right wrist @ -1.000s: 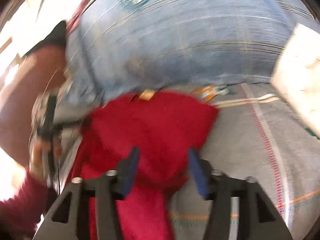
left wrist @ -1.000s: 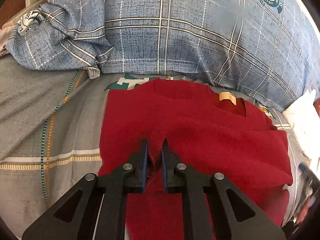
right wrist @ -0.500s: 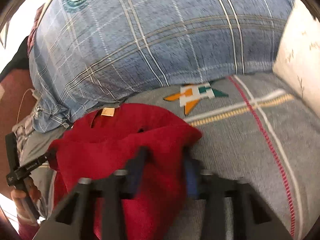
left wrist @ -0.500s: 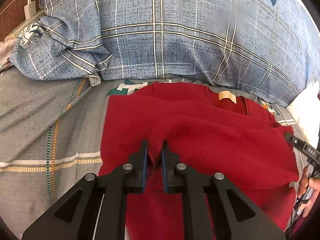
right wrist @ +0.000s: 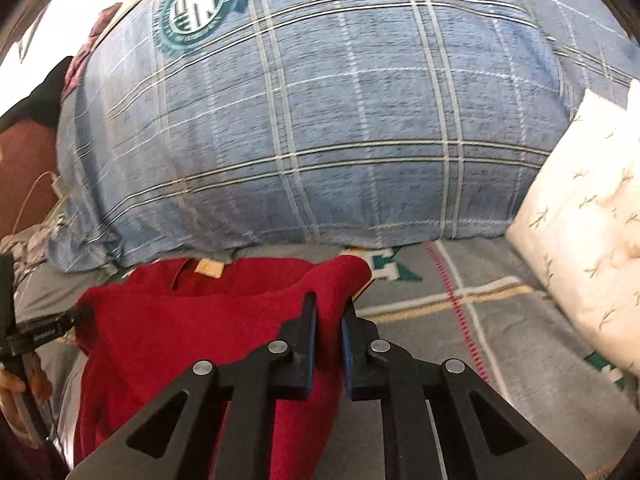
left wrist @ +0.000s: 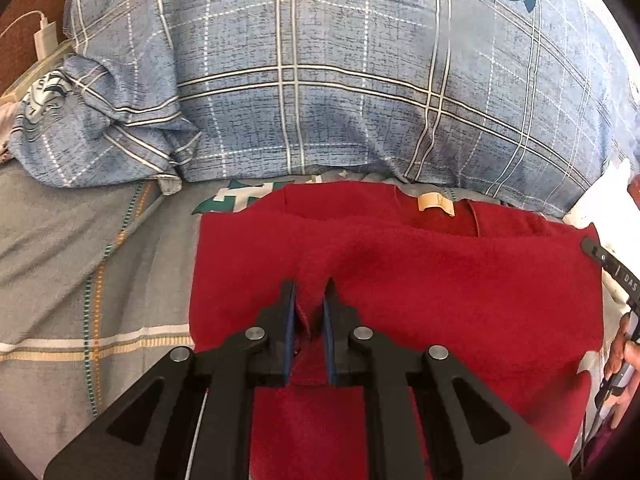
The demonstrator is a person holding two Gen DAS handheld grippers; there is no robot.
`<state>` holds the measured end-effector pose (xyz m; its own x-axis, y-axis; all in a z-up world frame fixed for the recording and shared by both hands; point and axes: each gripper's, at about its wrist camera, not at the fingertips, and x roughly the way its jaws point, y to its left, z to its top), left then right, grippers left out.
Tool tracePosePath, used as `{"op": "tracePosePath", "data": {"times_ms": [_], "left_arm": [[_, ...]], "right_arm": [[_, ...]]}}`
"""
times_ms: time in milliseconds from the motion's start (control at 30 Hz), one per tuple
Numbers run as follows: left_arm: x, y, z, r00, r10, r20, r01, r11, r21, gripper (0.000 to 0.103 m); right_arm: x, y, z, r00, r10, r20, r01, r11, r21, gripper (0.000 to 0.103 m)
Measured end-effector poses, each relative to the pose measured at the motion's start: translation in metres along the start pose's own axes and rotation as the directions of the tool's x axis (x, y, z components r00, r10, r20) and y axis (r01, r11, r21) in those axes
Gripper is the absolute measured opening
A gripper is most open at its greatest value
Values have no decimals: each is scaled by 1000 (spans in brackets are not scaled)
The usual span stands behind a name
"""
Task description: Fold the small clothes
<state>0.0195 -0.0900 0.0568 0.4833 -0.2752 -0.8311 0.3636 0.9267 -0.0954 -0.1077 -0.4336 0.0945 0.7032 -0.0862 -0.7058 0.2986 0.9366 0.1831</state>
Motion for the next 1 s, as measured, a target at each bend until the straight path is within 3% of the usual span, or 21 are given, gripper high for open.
{"op": "tracePosePath", "data": {"times_ms": [100, 167, 233, 333, 467, 567, 600, 700, 833, 933, 1000], "left_arm": [[24, -2, -2, 999, -10, -35, 10, 1000, -17, 11], [38, -3, -5, 998, 6, -64, -8, 1000, -26, 11], [41, -4, -9, 998, 16, -55, -17, 1000, -15, 12], [38, -6, -12, 999, 28, -39, -28, 1000, 4, 16], [35, -5, -13, 999, 23, -35, -23, 1000, -2, 18], [36, -6, -15, 999, 34, -34, -34, 999, 1, 24], [37, -7, -16, 999, 38, -35, -38, 999, 7, 24], [38, -8, -19, 999, 41, -28, -41, 999, 17, 27], [25, 1, -24, 999, -12, -31, 12, 1000, -12, 41], [4, 11, -36, 999, -42, -7, 42, 999, -12, 53], [-9, 15, -45, 999, -34, 8, 34, 999, -1, 60]], "right_arm": [[28, -10, 1, 995, -95, -30, 95, 996, -2, 8], [45, -23, -2, 993, -69, -93, 74, 996, 57, 10], [42, -31, -5, 992, -60, -107, 70, 993, 91, 22], [11, -30, -6, 993, -107, -51, 111, 991, 70, 33], [-22, 1, -18, 997, 31, -73, -34, 999, -33, 34], [-27, 28, -36, 994, 24, -102, -40, 986, -159, 31], [-23, 35, -43, 992, -6, -124, -20, 978, -206, 27], [4, 33, -60, 968, -197, -156, 145, 945, -294, 29], [-12, 3, -56, 983, -78, -167, 64, 994, -88, 36], [-41, -3, -58, 988, 30, -153, -33, 999, -21, 40], [-61, -4, -66, 985, 92, -148, -94, 996, -6, 57]]}}
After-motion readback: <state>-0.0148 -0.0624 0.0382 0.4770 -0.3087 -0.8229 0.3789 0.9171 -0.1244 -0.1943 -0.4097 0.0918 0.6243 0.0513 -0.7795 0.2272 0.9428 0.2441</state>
